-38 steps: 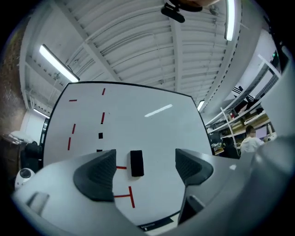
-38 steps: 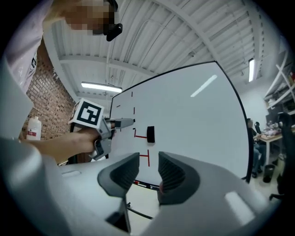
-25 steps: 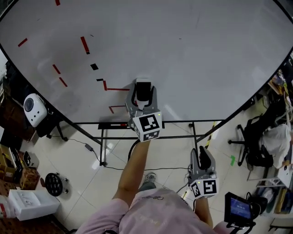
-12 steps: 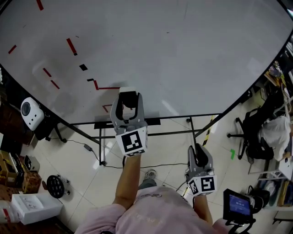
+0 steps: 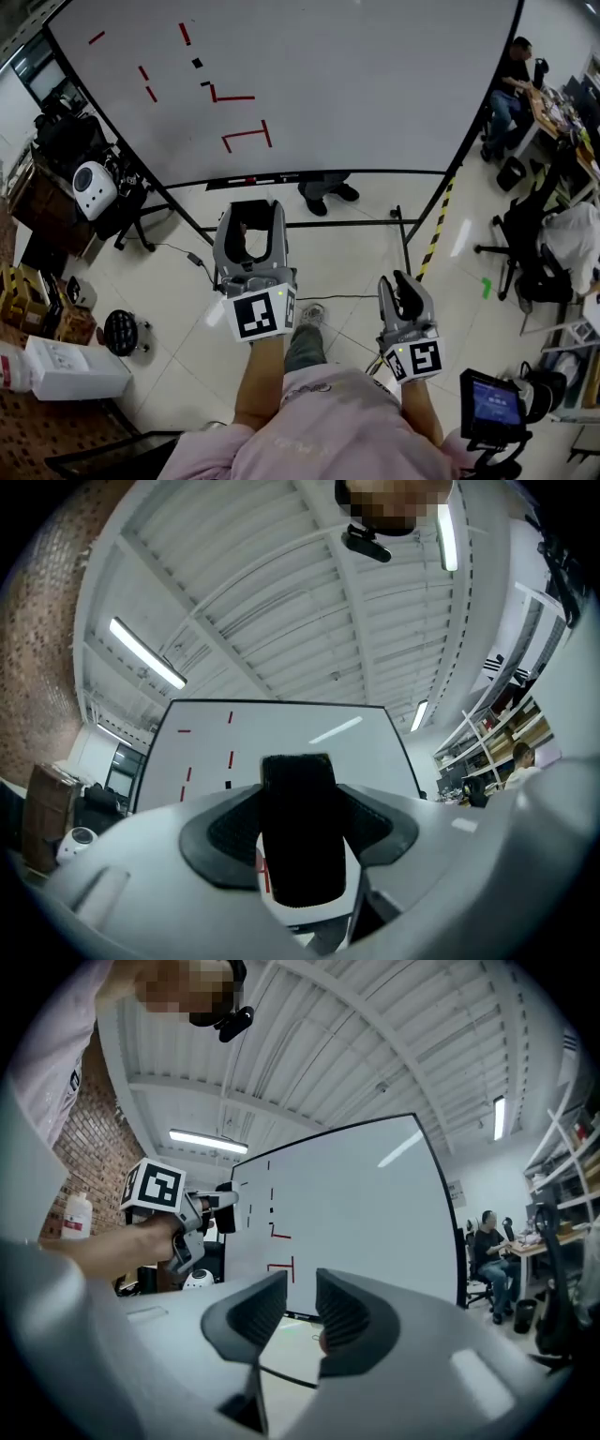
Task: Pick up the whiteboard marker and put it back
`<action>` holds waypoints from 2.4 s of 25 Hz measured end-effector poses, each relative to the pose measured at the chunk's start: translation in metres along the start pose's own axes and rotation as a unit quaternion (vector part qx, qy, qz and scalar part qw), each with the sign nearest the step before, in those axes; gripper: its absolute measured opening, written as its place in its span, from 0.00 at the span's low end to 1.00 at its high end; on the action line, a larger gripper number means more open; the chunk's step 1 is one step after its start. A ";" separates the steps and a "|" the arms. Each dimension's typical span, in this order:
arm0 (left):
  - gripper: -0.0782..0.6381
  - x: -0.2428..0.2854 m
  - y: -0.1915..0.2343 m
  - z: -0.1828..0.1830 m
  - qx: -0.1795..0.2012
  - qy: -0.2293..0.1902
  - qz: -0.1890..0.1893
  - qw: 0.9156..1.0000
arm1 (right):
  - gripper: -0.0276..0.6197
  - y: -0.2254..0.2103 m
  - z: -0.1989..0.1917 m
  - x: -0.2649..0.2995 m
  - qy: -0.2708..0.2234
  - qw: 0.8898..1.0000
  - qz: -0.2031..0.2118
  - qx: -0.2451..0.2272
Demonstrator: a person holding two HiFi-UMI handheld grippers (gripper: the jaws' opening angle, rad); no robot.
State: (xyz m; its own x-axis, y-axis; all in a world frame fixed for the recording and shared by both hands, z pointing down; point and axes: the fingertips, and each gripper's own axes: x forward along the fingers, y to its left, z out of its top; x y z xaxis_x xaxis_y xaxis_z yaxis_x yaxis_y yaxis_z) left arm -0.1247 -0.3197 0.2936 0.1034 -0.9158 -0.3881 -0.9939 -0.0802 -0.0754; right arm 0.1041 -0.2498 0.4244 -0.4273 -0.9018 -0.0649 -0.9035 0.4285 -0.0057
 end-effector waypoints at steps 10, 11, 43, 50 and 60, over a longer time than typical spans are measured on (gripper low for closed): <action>0.45 -0.192 -0.058 0.131 -0.016 0.008 -0.023 1.000 | 0.18 0.046 0.043 -0.176 -0.013 0.999 0.015 0.040; 0.45 -0.202 -0.060 0.140 -0.023 0.006 -0.024 0.999 | 0.18 0.050 0.045 -0.185 -0.015 0.999 0.017 0.041; 0.46 -0.328 -0.044 0.177 -0.105 0.006 -0.060 0.993 | 0.18 0.122 0.057 -0.249 -0.016 0.999 0.030 0.005; 0.46 -0.315 -0.054 0.164 -0.102 0.023 -0.050 0.993 | 0.18 0.109 0.051 -0.244 -0.021 0.999 0.040 0.009; 0.46 -0.217 -0.059 0.106 -0.105 0.042 -0.048 0.992 | 0.18 0.076 0.033 -0.165 -0.008 0.998 0.062 0.001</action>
State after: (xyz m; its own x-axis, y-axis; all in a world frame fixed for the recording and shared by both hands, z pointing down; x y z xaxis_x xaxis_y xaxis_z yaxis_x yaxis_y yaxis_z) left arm -0.0846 -0.0747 0.2852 0.2038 -0.9285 -0.3104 -0.9663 -0.2418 0.0887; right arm 0.1070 -0.0665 0.4015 -0.5346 -0.8413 -0.0805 -0.8441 0.5362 0.0013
